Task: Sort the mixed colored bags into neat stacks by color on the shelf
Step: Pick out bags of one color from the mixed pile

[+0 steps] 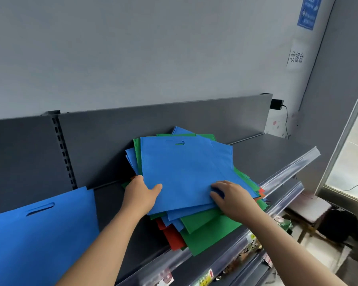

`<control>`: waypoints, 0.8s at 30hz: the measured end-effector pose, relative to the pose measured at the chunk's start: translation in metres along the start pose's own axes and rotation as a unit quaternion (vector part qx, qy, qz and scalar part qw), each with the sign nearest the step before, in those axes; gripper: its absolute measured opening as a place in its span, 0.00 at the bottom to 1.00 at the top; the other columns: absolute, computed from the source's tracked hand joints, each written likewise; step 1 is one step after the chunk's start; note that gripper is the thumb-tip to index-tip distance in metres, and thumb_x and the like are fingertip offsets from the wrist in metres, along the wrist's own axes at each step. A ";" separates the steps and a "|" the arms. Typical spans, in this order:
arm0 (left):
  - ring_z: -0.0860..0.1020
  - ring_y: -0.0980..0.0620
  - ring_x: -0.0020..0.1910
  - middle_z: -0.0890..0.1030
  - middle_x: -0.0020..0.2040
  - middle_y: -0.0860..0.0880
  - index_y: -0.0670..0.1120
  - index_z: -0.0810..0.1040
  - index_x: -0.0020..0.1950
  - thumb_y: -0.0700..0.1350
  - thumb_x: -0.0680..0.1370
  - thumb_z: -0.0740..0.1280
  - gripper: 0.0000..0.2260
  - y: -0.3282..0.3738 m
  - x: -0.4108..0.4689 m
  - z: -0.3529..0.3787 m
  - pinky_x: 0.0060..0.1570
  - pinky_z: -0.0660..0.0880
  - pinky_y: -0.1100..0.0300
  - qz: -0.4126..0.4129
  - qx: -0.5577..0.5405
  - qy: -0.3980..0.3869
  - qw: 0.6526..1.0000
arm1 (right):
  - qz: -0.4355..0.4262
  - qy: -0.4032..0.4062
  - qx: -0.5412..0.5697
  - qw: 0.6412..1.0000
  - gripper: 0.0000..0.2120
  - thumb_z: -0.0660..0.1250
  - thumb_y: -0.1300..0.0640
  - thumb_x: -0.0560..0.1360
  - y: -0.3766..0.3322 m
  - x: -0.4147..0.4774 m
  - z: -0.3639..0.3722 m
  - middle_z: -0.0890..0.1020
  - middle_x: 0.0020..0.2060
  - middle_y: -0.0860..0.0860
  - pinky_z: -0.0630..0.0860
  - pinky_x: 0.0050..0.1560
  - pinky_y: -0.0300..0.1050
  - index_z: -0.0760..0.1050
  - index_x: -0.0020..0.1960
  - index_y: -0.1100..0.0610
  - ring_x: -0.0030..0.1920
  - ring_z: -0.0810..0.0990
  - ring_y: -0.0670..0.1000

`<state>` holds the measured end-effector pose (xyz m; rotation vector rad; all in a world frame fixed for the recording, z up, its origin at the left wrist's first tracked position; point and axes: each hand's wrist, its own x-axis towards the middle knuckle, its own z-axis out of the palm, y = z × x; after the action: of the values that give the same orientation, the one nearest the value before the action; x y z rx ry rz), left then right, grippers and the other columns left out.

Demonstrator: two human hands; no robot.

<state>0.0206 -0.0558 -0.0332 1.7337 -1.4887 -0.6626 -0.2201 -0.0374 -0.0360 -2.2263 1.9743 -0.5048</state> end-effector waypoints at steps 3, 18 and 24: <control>0.77 0.51 0.34 0.80 0.44 0.47 0.43 0.73 0.53 0.46 0.74 0.71 0.12 0.000 0.003 0.005 0.26 0.68 0.61 -0.036 -0.052 0.031 0.998 | -0.040 0.000 0.038 0.998 0.15 0.58 0.51 0.79 0.008 0.004 -0.006 0.78 0.60 0.46 0.72 0.58 0.44 0.75 0.63 0.51 0.59 0.75 0.49; 0.80 0.50 0.45 0.81 0.48 0.48 0.42 0.78 0.54 0.37 0.72 0.73 0.12 0.016 -0.010 0.020 0.36 0.75 0.60 -0.047 -0.146 0.049 0.987 | -0.005 0.023 0.080 0.997 0.20 0.59 0.50 0.79 0.043 0.013 -0.010 0.76 0.61 0.56 0.69 0.63 0.51 0.69 0.66 0.61 0.61 0.73 0.56; 0.81 0.55 0.47 0.82 0.50 0.53 0.51 0.77 0.53 0.37 0.76 0.69 0.11 0.026 -0.033 0.010 0.42 0.76 0.61 0.033 -0.217 0.061 0.974 | 0.007 0.005 0.066 0.998 0.21 0.58 0.48 0.79 0.039 0.018 -0.012 0.76 0.60 0.57 0.69 0.62 0.53 0.67 0.65 0.61 0.61 0.73 0.58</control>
<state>-0.0088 -0.0271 -0.0212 1.3583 -1.2034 -0.7658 -0.2587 -0.0585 -0.0335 -2.1343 1.9008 -0.6256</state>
